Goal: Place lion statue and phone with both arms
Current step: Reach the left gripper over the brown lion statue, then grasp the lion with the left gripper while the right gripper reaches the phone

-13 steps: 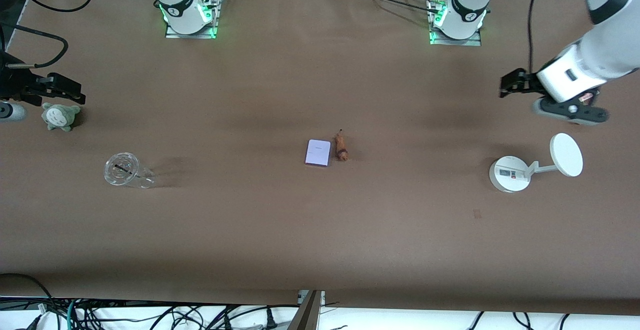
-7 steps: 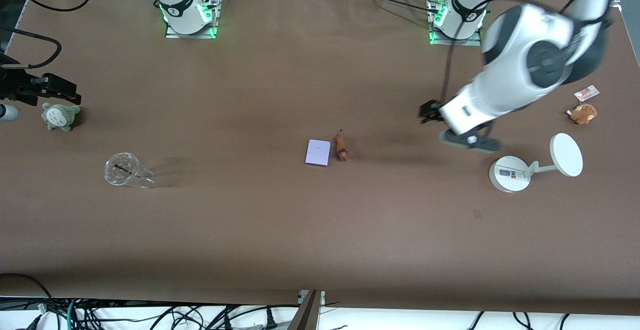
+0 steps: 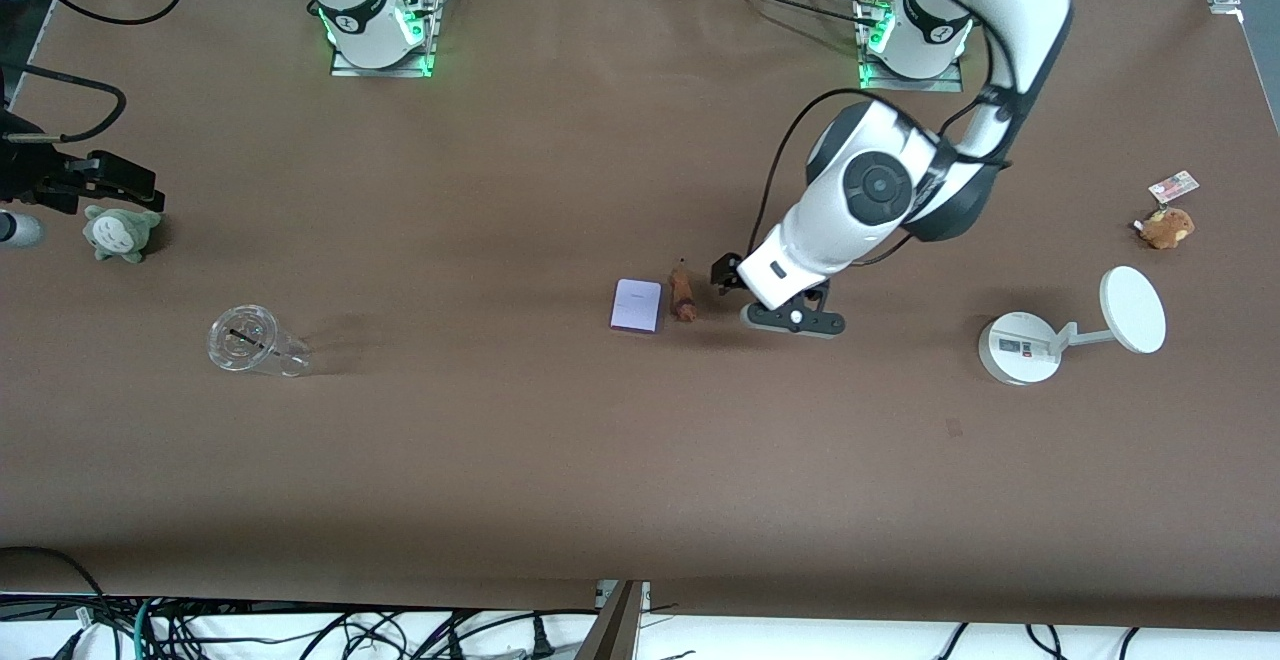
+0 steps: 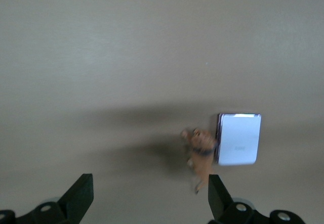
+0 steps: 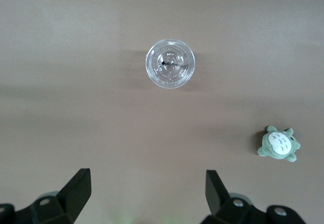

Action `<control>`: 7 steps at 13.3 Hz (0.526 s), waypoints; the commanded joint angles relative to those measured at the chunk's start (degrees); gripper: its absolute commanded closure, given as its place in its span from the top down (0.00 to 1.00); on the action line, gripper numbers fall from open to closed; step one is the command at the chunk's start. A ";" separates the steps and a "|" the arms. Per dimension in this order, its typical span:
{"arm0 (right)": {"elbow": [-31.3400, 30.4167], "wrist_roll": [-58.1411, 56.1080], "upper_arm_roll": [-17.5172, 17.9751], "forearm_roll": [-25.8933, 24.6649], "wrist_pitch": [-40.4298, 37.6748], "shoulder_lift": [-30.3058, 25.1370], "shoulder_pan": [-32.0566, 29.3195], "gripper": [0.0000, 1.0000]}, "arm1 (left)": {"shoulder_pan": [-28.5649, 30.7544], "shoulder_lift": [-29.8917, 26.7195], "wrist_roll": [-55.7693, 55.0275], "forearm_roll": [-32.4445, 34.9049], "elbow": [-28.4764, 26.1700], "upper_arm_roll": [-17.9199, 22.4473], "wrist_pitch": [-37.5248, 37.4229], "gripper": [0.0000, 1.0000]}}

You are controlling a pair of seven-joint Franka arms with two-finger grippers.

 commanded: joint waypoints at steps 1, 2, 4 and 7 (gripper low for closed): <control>1.38 -0.45 0.42 -0.38 -0.23 2.11 0.19 1.00 | -3.42 3.63 -7.97 1.84 1.17 0.51 4.72 1.00; 1.38 -0.45 0.51 -0.38 -0.23 2.98 0.37 1.00 | -4.12 4.08 -10.18 3.23 1.09 0.51 5.25 1.00; 1.38 -0.36 0.60 -0.55 -0.06 3.52 0.63 1.00 | -4.83 5.65 -12.91 7.71 1.17 0.42 5.43 1.00; 1.38 0.08 0.69 0.06 -0.14 3.87 0.72 1.00 | -8.25 9.52 -23.08 10.54 1.18 0.60 11.12 1.00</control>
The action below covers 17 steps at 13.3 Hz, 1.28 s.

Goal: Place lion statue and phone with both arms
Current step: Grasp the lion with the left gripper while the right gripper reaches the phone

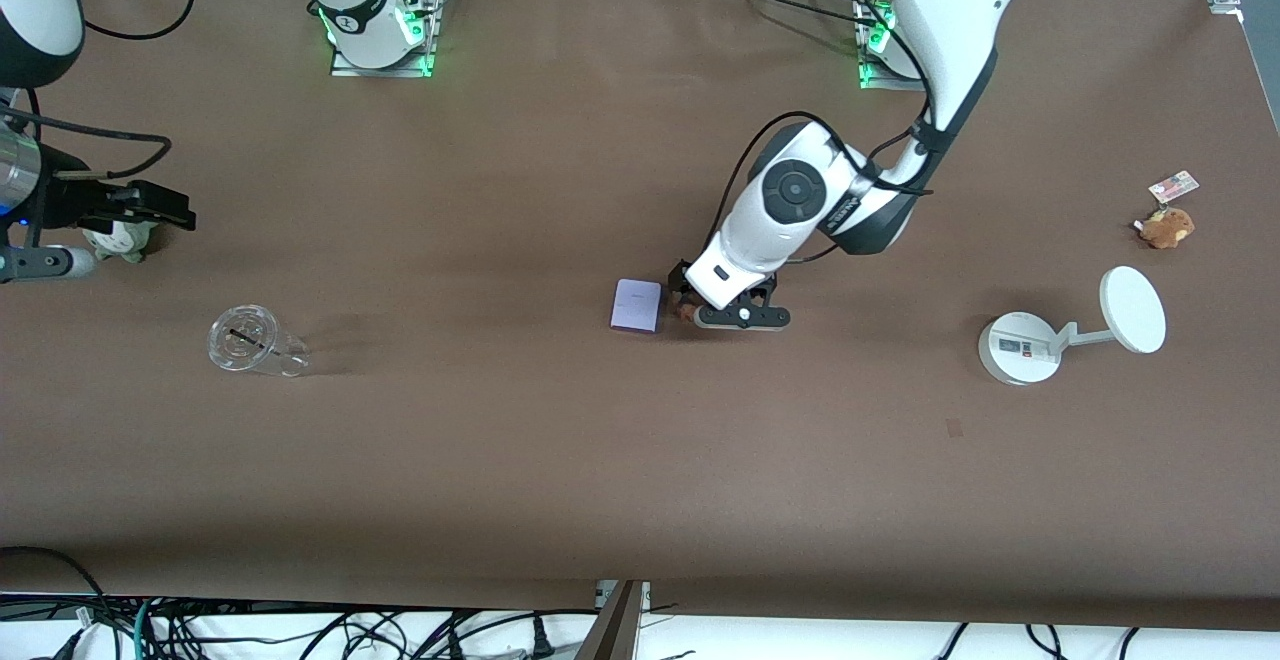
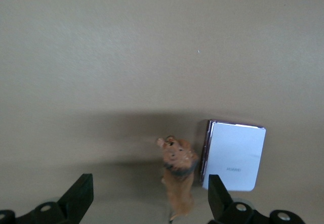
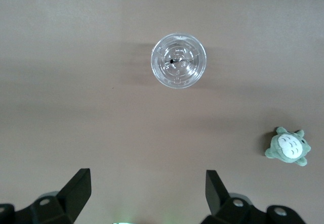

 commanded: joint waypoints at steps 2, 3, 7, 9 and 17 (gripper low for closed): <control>1.28 -0.17 0.20 0.15 -0.38 0.74 0.04 1.00 | -3.67 3.82 -9.78 5.92 1.13 1.03 4.06 1.00; 1.28 -0.43 0.20 0.14 -0.37 1.35 0.04 1.00 | -3.67 4.17 -9.87 8.20 1.13 1.03 4.06 1.00; 1.37 0.44 0.55 -0.38 1.02 2.85 3.01 1.00 | -4.99 6.02 -10.75 12.43 1.57 1.55 5.56 0.45; 1.28 3.76 0.55 -0.30 2.00 3.20 4.86 1.00 | -4.56 5.67 -10.49 12.97 1.75 1.56 5.56 0.09; 1.28 25.64 0.55 0.67 15.43 11.54 17.69 1.00 | 2.47 -6.45 -5.04 12.09 1.92 0.85 -18.56 0.00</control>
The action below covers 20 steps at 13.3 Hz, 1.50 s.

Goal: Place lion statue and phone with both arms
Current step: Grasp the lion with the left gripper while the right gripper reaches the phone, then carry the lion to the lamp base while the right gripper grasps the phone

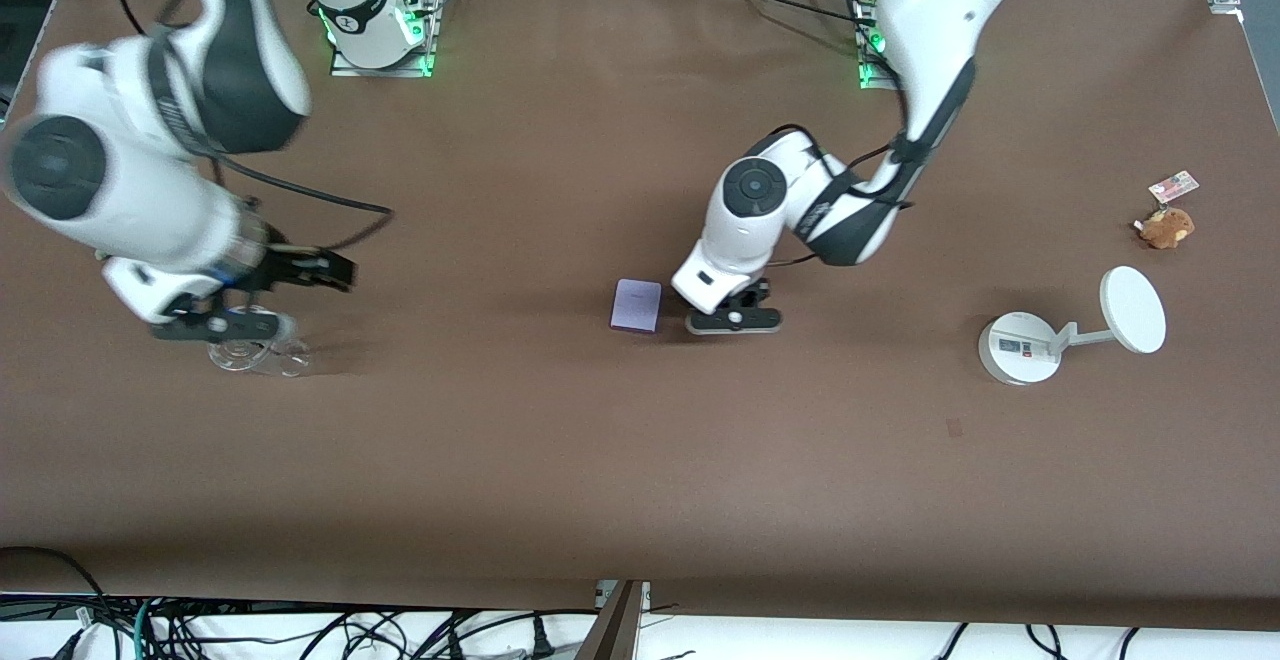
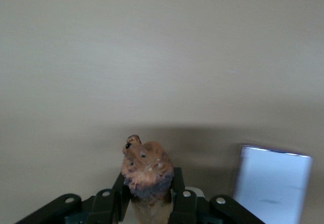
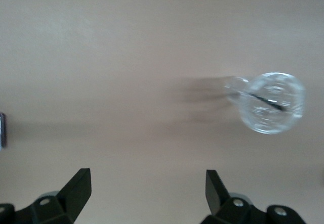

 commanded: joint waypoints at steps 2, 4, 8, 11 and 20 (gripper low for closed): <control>1.20 9.49 -0.29 2.93 4.81 4.79 5.86 1.00 | 5.24 -6.40 1.79 1.39 -1.14 -0.11 -12.61 0.00; 1.20 13.71 -0.29 6.10 8.85 7.42 8.94 1.00 | 10.68 -6.41 1.97 1.74 -1.14 -0.02 -13.33 0.00; 1.28 26.89 -0.38 5.94 20.18 13.84 17.64 1.00 | 22.98 -6.06 21.77 1.75 -0.71 -0.11 -12.80 0.01; 1.72 33.22 -0.38 5.85 26.43 17.80 22.74 1.00 | 27.57 -4.92 30.88 1.40 -2.45 -0.11 -10.36 0.05; 9.28 37.72 -0.46 5.41 30.57 29.41 28.64 1.00 | 33.03 -2.02 35.28 1.48 -10.37 -0.37 2.23 0.69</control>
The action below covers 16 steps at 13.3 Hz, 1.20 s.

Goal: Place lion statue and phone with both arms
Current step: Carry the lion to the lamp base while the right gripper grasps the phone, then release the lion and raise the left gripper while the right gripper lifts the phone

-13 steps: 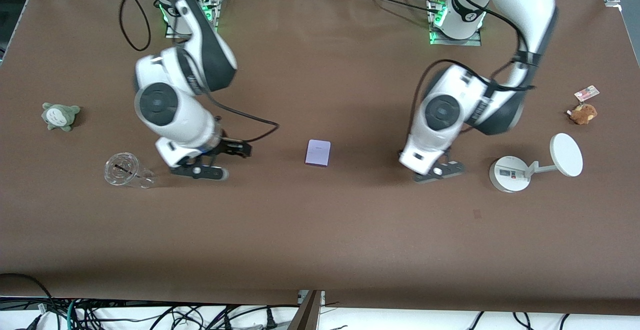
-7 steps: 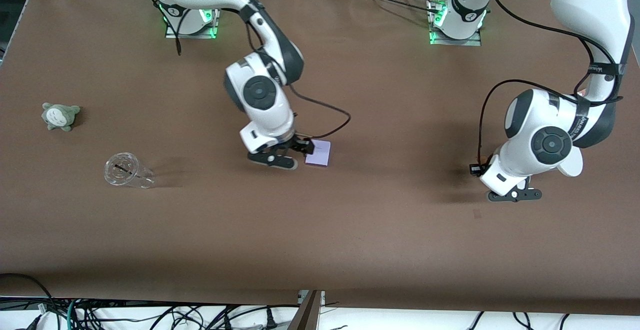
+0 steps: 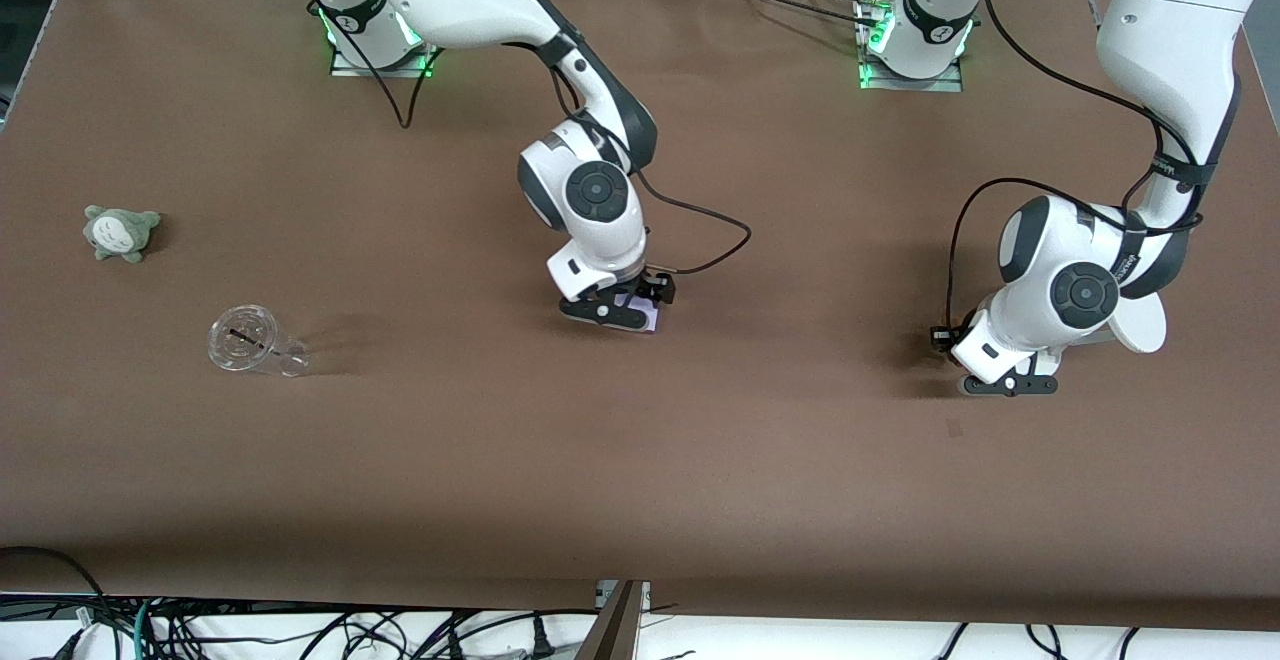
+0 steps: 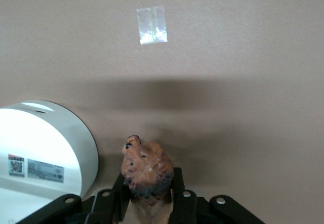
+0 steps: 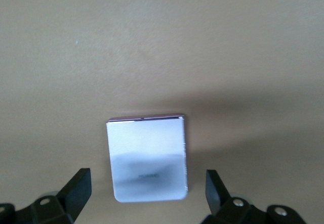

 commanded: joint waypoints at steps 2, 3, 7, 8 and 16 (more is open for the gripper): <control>2.43 0.28 -0.71 -0.21 0.70 2.31 0.94 1.00 | 1.05 -0.86 0.96 1.07 -0.27 -1.18 0.26 1.00; 2.43 0.11 -0.71 -0.99 0.70 2.48 1.29 1.00 | 1.05 -1.21 0.96 0.80 -0.01 -1.27 0.08 1.00; 2.52 0.28 -0.62 -2.85 0.70 4.07 1.81 1.00 | 0.70 -5.77 0.70 0.54 2.27 -2.49 -6.57 1.00; 2.43 0.37 -0.62 -2.85 0.70 4.07 1.90 1.00 | 0.70 -6.65 0.43 0.54 4.81 -3.63 -10.52 1.00; 2.52 0.46 -0.62 -2.85 0.79 4.86 2.43 1.00 | 1.04 -16.56 1.22 -5.96 24.43 -5.75 -37.44 1.00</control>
